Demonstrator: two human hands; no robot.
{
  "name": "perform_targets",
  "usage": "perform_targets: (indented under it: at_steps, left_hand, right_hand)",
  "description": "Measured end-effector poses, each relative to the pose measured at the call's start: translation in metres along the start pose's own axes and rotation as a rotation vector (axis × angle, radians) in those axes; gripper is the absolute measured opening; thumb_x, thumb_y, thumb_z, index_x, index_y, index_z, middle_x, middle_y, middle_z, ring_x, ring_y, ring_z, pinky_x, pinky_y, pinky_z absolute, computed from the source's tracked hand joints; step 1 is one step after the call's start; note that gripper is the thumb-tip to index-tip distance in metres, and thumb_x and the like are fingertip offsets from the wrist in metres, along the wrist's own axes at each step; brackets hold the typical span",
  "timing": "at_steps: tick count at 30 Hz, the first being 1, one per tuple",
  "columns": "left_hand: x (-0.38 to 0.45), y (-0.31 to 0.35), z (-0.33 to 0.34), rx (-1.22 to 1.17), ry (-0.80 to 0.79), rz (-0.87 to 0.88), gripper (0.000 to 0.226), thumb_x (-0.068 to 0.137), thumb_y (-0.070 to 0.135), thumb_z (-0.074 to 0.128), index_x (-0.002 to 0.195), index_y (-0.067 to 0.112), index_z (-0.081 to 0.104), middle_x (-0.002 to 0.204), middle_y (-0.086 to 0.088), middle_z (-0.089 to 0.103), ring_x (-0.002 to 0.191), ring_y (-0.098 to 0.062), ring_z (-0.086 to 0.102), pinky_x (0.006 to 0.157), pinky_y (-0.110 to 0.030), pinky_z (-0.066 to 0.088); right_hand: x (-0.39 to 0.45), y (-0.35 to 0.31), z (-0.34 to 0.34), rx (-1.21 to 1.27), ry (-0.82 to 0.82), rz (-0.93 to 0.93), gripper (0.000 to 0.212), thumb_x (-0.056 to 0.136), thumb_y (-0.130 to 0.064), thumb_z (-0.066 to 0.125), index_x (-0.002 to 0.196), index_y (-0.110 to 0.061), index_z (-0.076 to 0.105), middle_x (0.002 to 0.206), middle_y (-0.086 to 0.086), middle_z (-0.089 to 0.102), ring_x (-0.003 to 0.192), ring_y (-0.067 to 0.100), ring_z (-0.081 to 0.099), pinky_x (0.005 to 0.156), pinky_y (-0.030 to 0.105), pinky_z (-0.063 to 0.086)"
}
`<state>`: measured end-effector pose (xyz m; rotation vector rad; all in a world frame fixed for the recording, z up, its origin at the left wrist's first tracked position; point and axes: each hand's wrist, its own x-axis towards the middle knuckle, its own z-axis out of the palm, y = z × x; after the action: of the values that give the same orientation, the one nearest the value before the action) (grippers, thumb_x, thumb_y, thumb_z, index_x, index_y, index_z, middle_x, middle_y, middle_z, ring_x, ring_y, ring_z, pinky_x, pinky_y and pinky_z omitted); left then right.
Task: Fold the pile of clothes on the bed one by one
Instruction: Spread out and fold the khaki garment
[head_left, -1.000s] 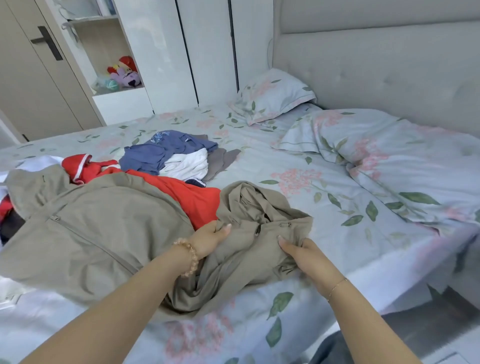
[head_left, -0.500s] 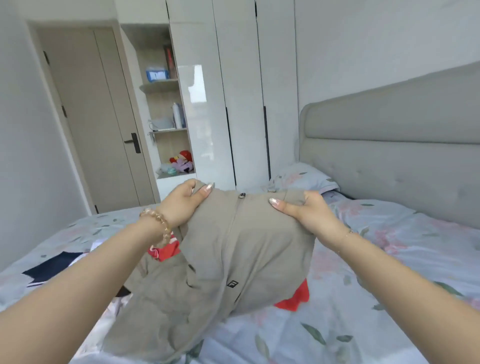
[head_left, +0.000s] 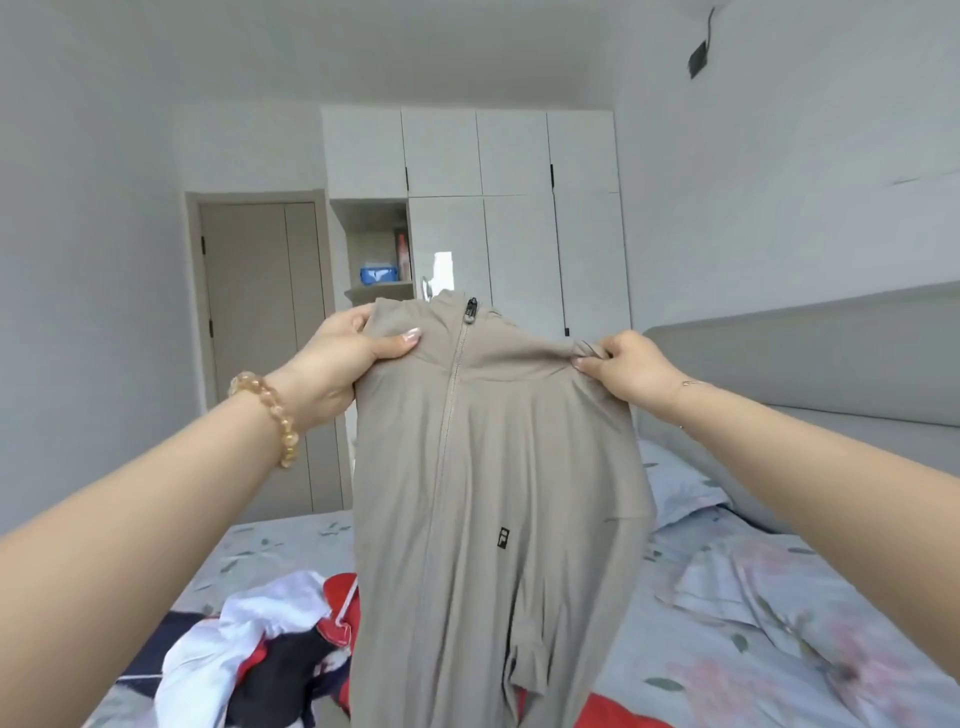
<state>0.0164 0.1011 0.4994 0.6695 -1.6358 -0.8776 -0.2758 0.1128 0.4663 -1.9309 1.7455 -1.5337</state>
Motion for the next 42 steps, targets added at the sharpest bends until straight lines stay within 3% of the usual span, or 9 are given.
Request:
perform_targets:
  at_steps: [4,8,14,18,21,26,32,39,42]
  left_hand:
    - [0.016,-0.019,-0.010,0.504,0.200,0.205,0.022,0.078,0.027,0.078,0.093,0.014,0.068,0.092,-0.001,0.071,0.086,-0.015,0.064,0.075,-0.026,0.050]
    - [0.015,-0.033,-0.029,0.779,0.224,-0.001,0.068,0.056,0.067,0.079,0.090,0.008,0.075,0.084,-0.007,0.072,0.079,-0.017,0.064,0.069,-0.026,0.046]
    - [-0.002,-0.038,-0.037,0.410,-0.408,-0.475,0.068,0.036,0.055,0.093,0.085,0.011,0.077,0.086,-0.007,0.074,0.067,-0.012,0.069,0.056,-0.020,0.054]
    - [-0.007,-0.050,-0.044,0.074,-0.621,-0.422,0.048,0.053,0.034,0.094,0.091,0.011,0.075,0.083,-0.001,0.069,0.067,-0.008,0.063,0.061,-0.018,0.052]
    - [-0.004,-0.054,-0.032,-0.064,-0.566,-0.352,0.059,0.076,0.039,0.078,0.126,0.014,0.061,0.121,-0.002,0.063,0.106,-0.014,0.061,0.092,-0.032,0.053]
    - [0.021,-0.028,0.000,0.154,-0.058,-0.091,0.019,0.097,0.033,0.052,0.100,0.020,0.066,0.097,-0.002,0.069,0.074,-0.008,0.066,0.063,-0.021,0.055]
    - [0.065,0.069,-0.005,0.707,0.599,0.598,0.039,0.086,0.054,0.057,0.080,0.017,0.068,0.078,0.002,0.067,0.077,-0.015,0.058,0.072,-0.031,0.045]
    - [0.035,0.008,-0.024,1.001,0.276,0.221,0.059,0.078,0.058,0.067,0.073,0.000,0.057,0.070,-0.017,0.058,0.063,-0.019,0.048,0.058,-0.031,0.035]
    - [-0.004,-0.059,-0.019,0.779,0.033,-0.072,0.036,0.081,0.044,0.073,0.062,0.014,0.064,0.060,0.004,0.059,0.060,-0.009,0.054,0.056,-0.022,0.041]
  right_hand:
    - [0.013,0.012,0.019,0.475,0.037,0.135,0.035,0.081,-0.038,0.073,0.075,-0.015,0.048,0.076,0.007,0.046,0.069,0.020,0.044,0.068,0.028,0.034]
    - [0.011,0.014,-0.005,0.560,-0.032,0.114,0.046,0.072,-0.036,0.084,0.055,-0.022,0.043,0.053,-0.004,0.055,0.047,0.010,0.052,0.048,0.017,0.041]
    - [0.009,0.027,-0.051,0.561,-0.240,0.079,0.040,0.066,-0.044,0.076,0.091,-0.013,0.070,0.094,0.006,0.072,0.078,0.018,0.068,0.075,0.029,0.057]
    - [0.006,0.050,-0.064,0.697,-0.273,0.036,0.021,0.084,-0.028,0.065,0.100,-0.013,0.066,0.095,0.004,0.069,0.081,0.013,0.068,0.071,0.023,0.058]
    - [0.003,0.062,-0.055,0.524,-0.152,0.023,0.015,0.100,-0.031,0.050,0.091,-0.022,0.058,0.085,-0.004,0.064,0.075,0.010,0.061,0.064,0.021,0.054]
    - [0.012,0.062,-0.049,0.182,0.133,-0.091,0.040,0.100,-0.046,0.042,0.087,-0.010,0.053,0.076,0.002,0.057,0.071,0.018,0.052,0.067,0.031,0.042]
    - [0.046,-0.001,-0.082,-0.081,0.531,-0.165,0.055,0.093,-0.062,0.041,0.065,-0.016,0.034,0.059,0.004,0.032,0.058,0.024,0.032,0.055,0.036,0.025]
    - [0.028,0.021,-0.061,-0.267,0.328,-0.200,0.051,0.101,-0.049,0.035,0.073,-0.008,0.045,0.067,0.009,0.048,0.072,0.033,0.046,0.062,0.038,0.031]
    - [-0.001,0.070,-0.014,-0.289,0.081,-0.152,0.046,0.103,-0.042,0.033,0.083,-0.004,0.048,0.079,0.015,0.057,0.079,0.034,0.052,0.068,0.039,0.038]
